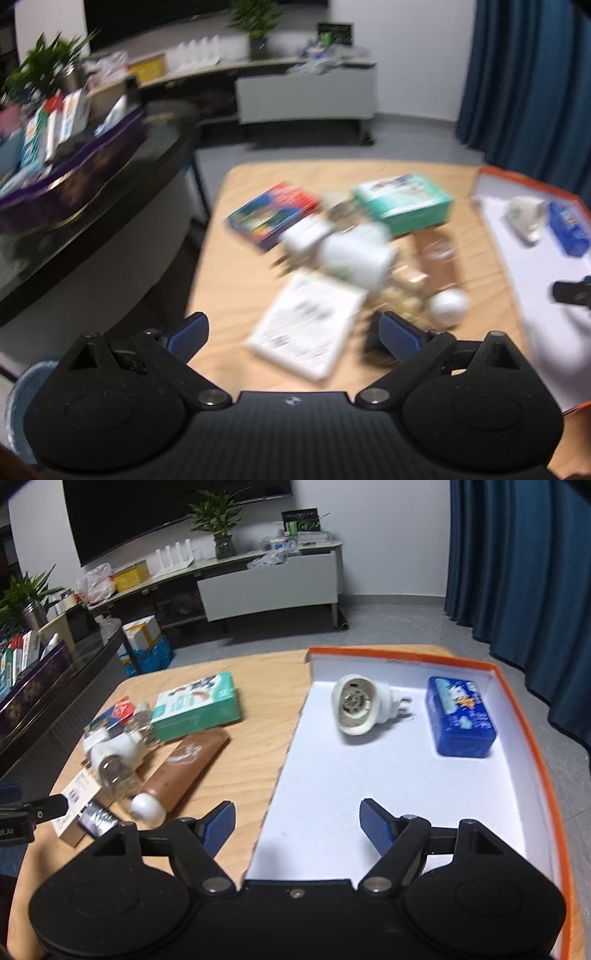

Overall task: Organize rigid objects
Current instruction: 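Withdraw both tools from the lid back over the table, then grasp the white adapter box with left tool while right grasps brown tube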

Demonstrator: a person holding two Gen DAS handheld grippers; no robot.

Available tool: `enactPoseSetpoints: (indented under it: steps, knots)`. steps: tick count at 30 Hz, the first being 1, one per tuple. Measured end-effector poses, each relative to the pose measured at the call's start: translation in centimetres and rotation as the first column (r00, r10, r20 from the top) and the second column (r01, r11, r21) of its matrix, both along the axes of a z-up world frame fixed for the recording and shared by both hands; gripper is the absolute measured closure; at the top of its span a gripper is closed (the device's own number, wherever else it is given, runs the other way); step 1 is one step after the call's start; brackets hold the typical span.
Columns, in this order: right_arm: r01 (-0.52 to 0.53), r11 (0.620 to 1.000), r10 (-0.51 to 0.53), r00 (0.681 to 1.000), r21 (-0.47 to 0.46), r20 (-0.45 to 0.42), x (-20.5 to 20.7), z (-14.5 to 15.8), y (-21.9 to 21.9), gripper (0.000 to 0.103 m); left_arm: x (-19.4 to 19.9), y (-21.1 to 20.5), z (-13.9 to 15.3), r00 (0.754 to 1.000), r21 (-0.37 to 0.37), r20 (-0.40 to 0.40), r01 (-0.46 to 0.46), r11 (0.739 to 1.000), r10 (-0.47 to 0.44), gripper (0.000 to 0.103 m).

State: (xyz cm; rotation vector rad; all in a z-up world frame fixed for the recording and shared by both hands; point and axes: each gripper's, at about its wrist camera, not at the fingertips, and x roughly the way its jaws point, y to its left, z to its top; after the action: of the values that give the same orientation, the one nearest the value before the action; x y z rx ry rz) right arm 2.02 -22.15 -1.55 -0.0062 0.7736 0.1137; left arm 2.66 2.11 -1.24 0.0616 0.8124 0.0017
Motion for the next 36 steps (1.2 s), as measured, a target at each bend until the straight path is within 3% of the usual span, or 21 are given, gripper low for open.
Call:
enactPoseSetpoints:
  steps: [3,9,13,15,16,18,26,30,36]
  knots:
    - [-0.016,1.0,0.016,1.0,0.008,-0.008,-0.2,-0.2,0.8,0.015,0.9,1.2,-1.1,1.0,0.013,-0.027,0.003,1.0,-0.003,0.003]
    - [-0.034,0.999,0.034,0.999,-0.007,-0.003,-0.5,0.0,1.8,0.015,2.6,1.4,-1.9,0.994,-0.047,-0.026,0.107,0.993,-0.108,0.004]
    - [-0.039,0.999,0.039,0.999,-0.019,-0.008,-0.3,-0.1,2.1,0.015,2.9,0.3,-3.2,0.982,-0.01,-0.056,0.178,0.984,-0.179,0.008]
    - [-0.045,0.999,0.044,0.999,-0.017,-0.017,-0.1,-0.3,2.5,0.015,3.3,0.7,-3.8,0.984,-0.026,-0.067,0.163,0.986,-0.164,0.022]
    - [-0.051,0.999,0.05,0.998,-0.016,-0.024,0.1,-0.5,2.8,0.015,3.3,0.9,-3.8,0.986,-0.039,-0.058,0.152,0.988,-0.154,0.023]
    - [-0.064,0.998,0.064,0.997,-0.014,-0.039,0.4,-0.8,3.5,0.015,3.3,0.8,-3.7,0.988,-0.04,-0.045,0.148,0.988,-0.15,0.043]
    - [-0.122,0.992,0.123,0.989,0.018,-0.085,3.0,-2.1,7.6,0.015,2.2,1.0,-1.7,0.996,-0.058,0.016,0.083,0.995,-0.082,0.043]
    - [-0.155,0.988,0.153,0.984,-0.013,-0.092,4.5,-2.6,9.9,0.015,1.8,1.2,-1.0,0.997,-0.083,0.026,0.071,0.994,-0.069,0.043]
    - [-0.131,0.989,0.12,0.981,-0.066,-0.154,6.4,-4.5,11.4,0.015,1.5,1.2,-1.2,0.998,-0.093,0.033,0.052,0.994,-0.049,0.043]
